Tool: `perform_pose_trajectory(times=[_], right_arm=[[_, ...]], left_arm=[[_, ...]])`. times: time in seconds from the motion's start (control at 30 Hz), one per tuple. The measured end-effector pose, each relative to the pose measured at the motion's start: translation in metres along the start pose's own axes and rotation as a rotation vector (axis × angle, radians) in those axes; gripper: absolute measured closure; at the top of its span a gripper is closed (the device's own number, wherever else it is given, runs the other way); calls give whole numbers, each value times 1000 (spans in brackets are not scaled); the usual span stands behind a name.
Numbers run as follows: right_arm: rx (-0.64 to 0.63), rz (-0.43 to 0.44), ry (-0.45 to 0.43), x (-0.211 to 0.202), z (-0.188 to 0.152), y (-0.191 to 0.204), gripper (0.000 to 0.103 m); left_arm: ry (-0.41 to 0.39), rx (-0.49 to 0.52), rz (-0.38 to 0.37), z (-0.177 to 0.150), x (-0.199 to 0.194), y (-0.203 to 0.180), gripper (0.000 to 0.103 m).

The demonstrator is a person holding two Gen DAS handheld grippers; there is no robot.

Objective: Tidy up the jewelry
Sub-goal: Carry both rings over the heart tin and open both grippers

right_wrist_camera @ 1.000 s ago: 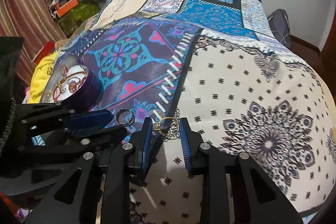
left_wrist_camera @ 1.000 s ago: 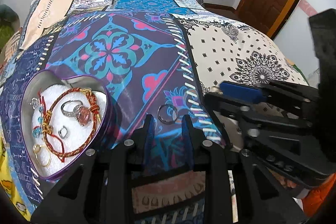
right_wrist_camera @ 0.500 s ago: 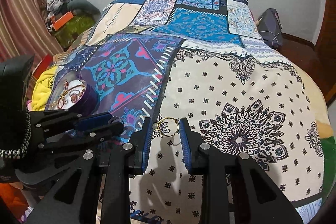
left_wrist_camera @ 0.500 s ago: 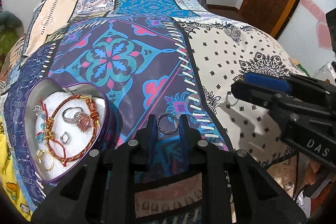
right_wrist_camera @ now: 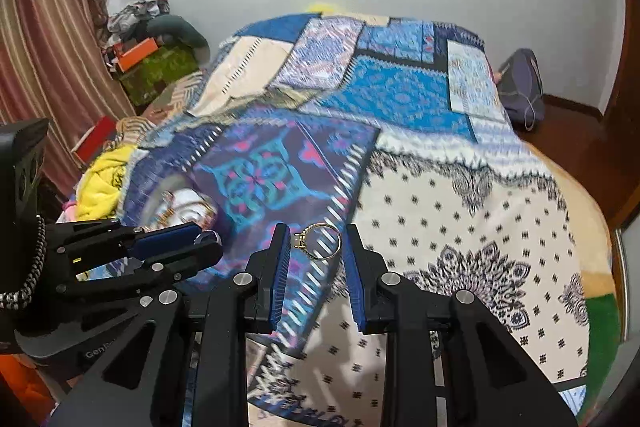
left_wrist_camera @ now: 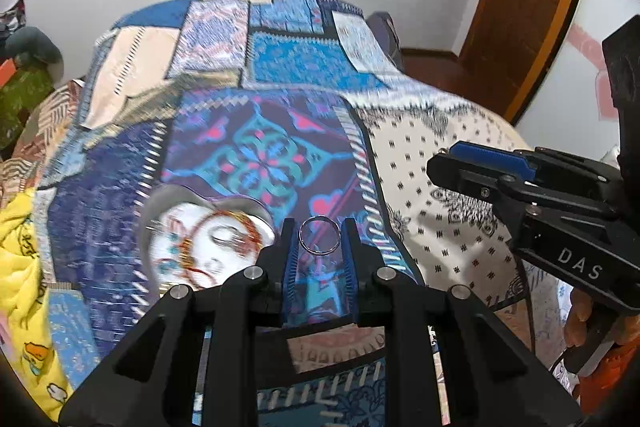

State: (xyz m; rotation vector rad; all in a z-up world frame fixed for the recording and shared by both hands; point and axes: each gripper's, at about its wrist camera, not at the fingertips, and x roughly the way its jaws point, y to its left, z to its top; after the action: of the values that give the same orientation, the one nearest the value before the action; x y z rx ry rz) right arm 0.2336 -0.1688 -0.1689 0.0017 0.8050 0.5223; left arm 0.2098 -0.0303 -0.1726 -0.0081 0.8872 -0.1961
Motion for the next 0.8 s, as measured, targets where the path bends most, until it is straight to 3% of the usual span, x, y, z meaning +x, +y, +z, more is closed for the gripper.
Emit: perform_pose_trajectory(times=[0.4,0.6,0.8], right_arm=[[-50,63,-83,-14,22,43,79],[-73,104,-69,2,25,64,79],[-97,134,0,33,20,77,79]], left_arm=[[-120,-70,58,8,-54,45,82],[-103,-121,81,2,-51,76,82],[-41,-144,45,-10,-31,92,82]])
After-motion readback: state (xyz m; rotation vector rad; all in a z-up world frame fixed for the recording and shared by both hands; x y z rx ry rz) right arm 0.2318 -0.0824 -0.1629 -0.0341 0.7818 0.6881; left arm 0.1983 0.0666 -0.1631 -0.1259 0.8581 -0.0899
